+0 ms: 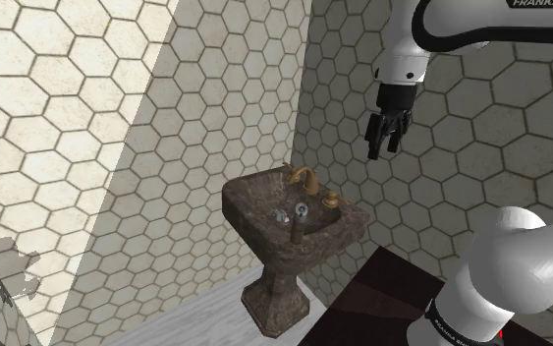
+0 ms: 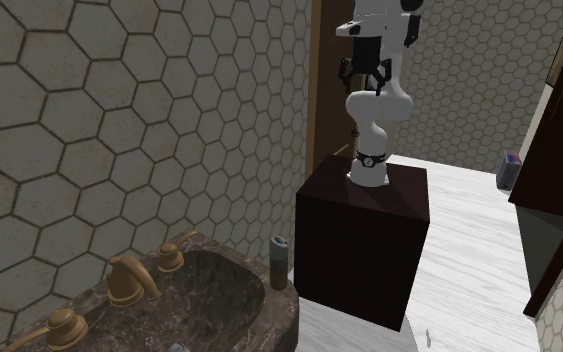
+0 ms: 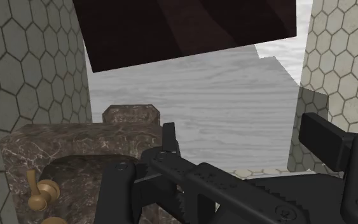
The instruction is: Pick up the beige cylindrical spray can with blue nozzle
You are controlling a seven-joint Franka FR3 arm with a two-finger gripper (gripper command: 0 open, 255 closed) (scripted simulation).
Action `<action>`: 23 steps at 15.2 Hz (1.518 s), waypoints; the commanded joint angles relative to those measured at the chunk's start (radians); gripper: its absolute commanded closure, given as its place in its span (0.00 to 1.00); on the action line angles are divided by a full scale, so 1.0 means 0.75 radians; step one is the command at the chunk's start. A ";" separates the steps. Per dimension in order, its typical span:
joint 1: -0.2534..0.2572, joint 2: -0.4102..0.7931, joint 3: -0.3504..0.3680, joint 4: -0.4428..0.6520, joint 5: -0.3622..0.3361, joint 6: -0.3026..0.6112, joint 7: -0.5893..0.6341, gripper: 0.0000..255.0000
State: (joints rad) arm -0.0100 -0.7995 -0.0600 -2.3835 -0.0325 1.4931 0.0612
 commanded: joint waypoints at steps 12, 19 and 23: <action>-0.036 0.202 -0.101 -0.310 -0.083 0.665 -0.071 0.00; -0.044 0.502 -0.176 -0.364 -0.104 1.118 -0.122 0.00; -0.034 0.718 -0.222 -0.339 -0.080 1.365 -0.170 0.00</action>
State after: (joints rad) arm -0.0369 -0.3052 -0.2163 -2.6422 -0.0977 2.4624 -0.0544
